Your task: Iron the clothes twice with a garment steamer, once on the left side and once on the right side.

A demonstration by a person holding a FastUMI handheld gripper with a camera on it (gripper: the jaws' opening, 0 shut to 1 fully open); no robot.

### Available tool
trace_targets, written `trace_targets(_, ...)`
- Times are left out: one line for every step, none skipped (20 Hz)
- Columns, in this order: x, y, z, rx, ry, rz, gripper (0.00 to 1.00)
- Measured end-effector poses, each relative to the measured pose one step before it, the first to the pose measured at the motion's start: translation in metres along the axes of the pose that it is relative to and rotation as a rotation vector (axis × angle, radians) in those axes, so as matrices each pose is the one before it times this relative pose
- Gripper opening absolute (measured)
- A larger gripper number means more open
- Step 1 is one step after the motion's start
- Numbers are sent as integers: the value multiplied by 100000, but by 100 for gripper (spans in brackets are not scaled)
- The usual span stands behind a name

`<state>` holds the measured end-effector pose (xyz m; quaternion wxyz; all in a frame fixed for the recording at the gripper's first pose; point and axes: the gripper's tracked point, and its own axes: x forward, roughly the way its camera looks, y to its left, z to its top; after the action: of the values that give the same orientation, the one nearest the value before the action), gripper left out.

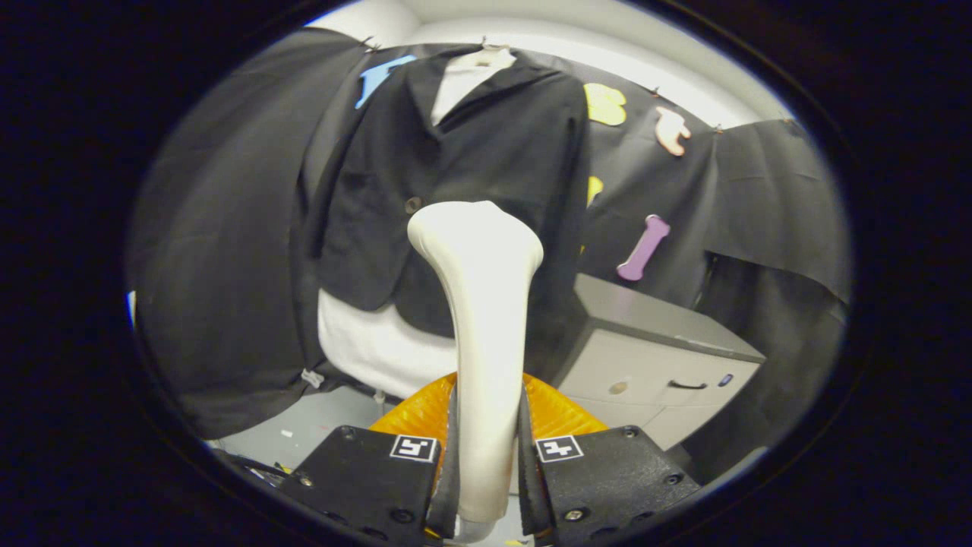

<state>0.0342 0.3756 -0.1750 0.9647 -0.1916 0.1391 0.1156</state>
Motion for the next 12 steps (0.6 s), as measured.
trace_targets(-694, -1515, 1089, 2136, -1639, -1084, 34)
trace_targets(-814, -1531, 1191, 2260, -1903, 4, 34)
trace_targets(-671, -1713, 1171, 1649, -2454, -294, 34)
trace_targets(-787, -2011, 1404, 1406, -3120, -820, 34)
trace_targets(-517, -1691, 1041, 1410, -2507, -335, 34)
trace_targets(-552, -1680, 1214, 1757, -2641, -180, 34)
trace_targets(-682, -1698, 910, 1942, -2203, -140, 34)
trace_targets(-625, -1627, 946, 2696, -1885, -307, 34)
trace_targets(-710, -1420, 980, 2398, -2208, -67, 34)
trace_targets(-433, -1490, 968, 1195, -2105, -203, 34)
trace_targets(-325, -1664, 712, 664, -1795, -324, 34)
trace_targets(-411, -1353, 758, 725, -1678, 38, 34)
